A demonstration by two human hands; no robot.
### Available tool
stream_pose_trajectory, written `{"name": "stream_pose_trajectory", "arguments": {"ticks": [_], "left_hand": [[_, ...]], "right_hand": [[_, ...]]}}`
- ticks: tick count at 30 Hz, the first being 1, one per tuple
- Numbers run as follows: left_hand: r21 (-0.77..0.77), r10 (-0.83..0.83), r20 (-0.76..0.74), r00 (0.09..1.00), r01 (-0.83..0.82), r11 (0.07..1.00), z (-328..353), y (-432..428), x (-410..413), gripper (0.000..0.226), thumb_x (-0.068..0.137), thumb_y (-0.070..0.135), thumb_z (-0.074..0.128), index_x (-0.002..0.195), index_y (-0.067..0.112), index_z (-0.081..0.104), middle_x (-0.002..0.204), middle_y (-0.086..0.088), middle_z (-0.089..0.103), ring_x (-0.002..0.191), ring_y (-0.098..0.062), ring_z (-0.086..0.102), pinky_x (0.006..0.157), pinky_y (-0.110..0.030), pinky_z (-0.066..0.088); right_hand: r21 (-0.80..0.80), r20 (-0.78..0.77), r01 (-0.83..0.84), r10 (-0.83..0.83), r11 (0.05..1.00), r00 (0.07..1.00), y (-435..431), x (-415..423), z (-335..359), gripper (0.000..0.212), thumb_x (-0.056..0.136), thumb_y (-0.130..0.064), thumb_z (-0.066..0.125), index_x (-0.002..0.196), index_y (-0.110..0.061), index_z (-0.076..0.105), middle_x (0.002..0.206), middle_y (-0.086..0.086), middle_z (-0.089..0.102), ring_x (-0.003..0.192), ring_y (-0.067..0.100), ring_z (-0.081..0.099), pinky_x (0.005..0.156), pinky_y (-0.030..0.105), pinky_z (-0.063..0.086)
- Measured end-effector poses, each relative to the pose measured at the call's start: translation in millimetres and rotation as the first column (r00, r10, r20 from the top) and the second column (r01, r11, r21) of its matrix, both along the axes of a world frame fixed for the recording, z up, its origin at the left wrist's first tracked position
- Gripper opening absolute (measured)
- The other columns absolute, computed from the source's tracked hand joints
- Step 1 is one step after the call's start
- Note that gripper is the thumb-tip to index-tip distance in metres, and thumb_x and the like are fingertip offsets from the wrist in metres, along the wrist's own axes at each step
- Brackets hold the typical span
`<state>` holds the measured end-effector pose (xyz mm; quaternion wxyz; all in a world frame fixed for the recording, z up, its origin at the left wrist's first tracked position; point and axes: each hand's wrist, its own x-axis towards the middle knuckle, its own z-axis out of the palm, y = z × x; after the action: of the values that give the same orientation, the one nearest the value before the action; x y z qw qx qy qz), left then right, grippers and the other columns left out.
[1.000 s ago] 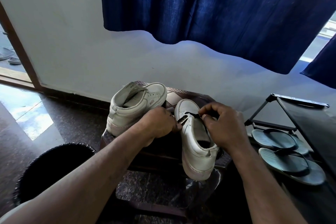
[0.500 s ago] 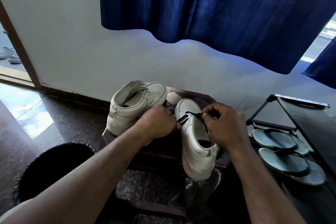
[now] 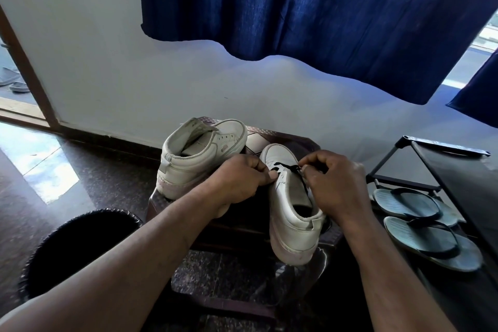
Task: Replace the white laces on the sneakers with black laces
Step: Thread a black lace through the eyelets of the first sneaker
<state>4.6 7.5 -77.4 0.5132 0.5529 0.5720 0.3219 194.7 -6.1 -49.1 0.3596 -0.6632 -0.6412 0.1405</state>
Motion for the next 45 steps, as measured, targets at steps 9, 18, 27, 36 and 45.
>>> {"name": "stream_pose_trajectory", "arguments": {"ticks": [9, 18, 27, 36, 45], "left_hand": [[0.097, 0.026, -0.166, 0.986, -0.010, 0.995, 3, -1, 0, 0.024, 0.098, 0.034, 0.071, 0.088, 0.012, 0.071, 0.083, 0.001, 0.071, 0.076, -0.015, 0.061, 0.071, -0.030, 0.049], [0.098, 0.041, -0.247, 0.968, -0.017, 0.995, 1, 6, 2, 0.022, 0.095, 0.033, 0.075, 0.079, 0.019, 0.071, 0.076, 0.006, 0.069, 0.074, -0.011, 0.061, 0.065, -0.027, 0.045], [0.033, 0.044, -0.150, 0.988, -0.039, 0.999, 2, 6, -1, 0.012, 0.092, 0.016, 0.077, 0.088, 0.005, 0.074, 0.059, 0.008, 0.064, 0.045, 0.001, 0.051, 0.052, -0.014, 0.042], [0.218, 0.068, -0.139, 0.988, -0.037, 0.975, -3, 2, 0, 0.011, 0.088, 0.027, 0.082, 0.090, 0.025, 0.071, 0.067, 0.015, 0.056, 0.059, 0.002, 0.048, 0.058, -0.020, 0.037], [0.211, 0.131, -0.071, 0.989, -0.114, 0.971, 1, 4, 4, 0.022, 0.095, 0.002, 0.060, 0.085, 0.019, 0.069, 0.061, 0.017, 0.068, 0.054, 0.007, 0.057, 0.055, -0.009, 0.043]], "right_hand": [[0.005, 0.162, -0.042, 0.040, 0.999, 0.986, -2, -3, 3, 0.019, 0.091, -0.020, 0.065, 0.089, -0.029, 0.082, 0.080, -0.013, 0.076, 0.065, 0.001, 0.065, 0.064, 0.004, 0.040], [0.029, 0.131, -0.066, 0.062, 0.997, 0.989, 0, -3, 0, 0.019, 0.088, -0.017, 0.067, 0.087, -0.029, 0.082, 0.087, -0.015, 0.076, 0.083, 0.001, 0.067, 0.074, 0.013, 0.047], [0.012, 0.064, -0.087, 0.086, 0.996, 0.994, 2, -2, -4, 0.022, 0.090, -0.014, 0.065, 0.099, -0.030, 0.077, 0.088, -0.015, 0.075, 0.081, 0.001, 0.069, 0.080, 0.026, 0.056], [0.015, 0.048, -0.076, 0.075, 0.997, 0.996, 3, -1, -7, 0.018, 0.090, -0.015, 0.068, 0.096, -0.030, 0.076, 0.094, -0.017, 0.074, 0.089, -0.002, 0.066, 0.073, 0.011, 0.045], [0.020, -0.105, -0.059, 0.061, 0.998, 0.993, 2, -4, -8, 0.018, 0.090, -0.013, 0.071, 0.096, -0.029, 0.078, 0.087, -0.017, 0.073, 0.084, -0.008, 0.064, 0.067, 0.001, 0.042]]}}
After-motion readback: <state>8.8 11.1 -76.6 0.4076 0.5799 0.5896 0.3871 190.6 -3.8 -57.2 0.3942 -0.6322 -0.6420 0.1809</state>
